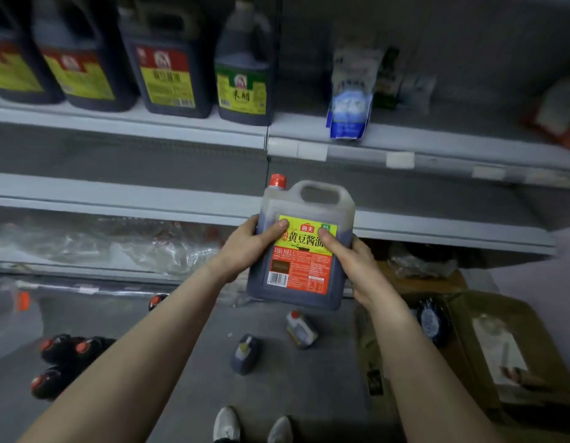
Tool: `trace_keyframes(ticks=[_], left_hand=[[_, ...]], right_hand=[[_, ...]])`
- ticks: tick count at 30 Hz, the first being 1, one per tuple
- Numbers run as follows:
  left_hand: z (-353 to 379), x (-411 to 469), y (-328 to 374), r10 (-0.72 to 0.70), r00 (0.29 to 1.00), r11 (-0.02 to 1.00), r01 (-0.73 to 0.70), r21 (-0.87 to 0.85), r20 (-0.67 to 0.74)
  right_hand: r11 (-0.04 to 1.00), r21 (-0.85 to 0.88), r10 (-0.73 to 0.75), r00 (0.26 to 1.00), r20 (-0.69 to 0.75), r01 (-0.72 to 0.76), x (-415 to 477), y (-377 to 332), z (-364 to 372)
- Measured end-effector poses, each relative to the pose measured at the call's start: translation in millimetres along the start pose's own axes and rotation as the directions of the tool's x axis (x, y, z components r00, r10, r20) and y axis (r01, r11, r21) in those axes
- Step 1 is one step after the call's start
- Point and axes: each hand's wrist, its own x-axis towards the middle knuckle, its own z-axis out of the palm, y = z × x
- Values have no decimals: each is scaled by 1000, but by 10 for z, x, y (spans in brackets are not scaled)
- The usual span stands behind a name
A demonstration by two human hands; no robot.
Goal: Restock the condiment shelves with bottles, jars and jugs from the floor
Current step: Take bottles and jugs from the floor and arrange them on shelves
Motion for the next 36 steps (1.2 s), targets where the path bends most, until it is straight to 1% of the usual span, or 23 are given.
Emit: trace_keyframes(ticks=[8,11,16,20,27,32,36], left_hand=[[-115,-148,740,173,984,985,-173,0,-38],[-168,-176,1049,246,968,969,-245,23,-43],[-261,-200,1498,334,942,942,-334,-17,-25],[-346,-229,1824,420,908,907,-420,-10,-13],[-515,-228,2223,513,859,858,-512,39,-2],[-622,-177,2400,540,841,842,-540,-7,40],[-650,-54,2619,576,814,816,-578,-2,74]], right_hand=[[989,-39,-142,990,12,142,-172,-735,-13],[976,-59,-212,977,10,212,-229,-1049,-16],[948,-60,-315,949,-5,314,-327,-1521,17],[925,-60,-377,926,-23,376,-376,-1838,49],[873,-81,-486,873,-47,482,-387,-2203,110],[840,-69,-542,838,-55,539,-358,-2388,164],[810,-66,-586,806,-85,583,-243,-2594,132]])
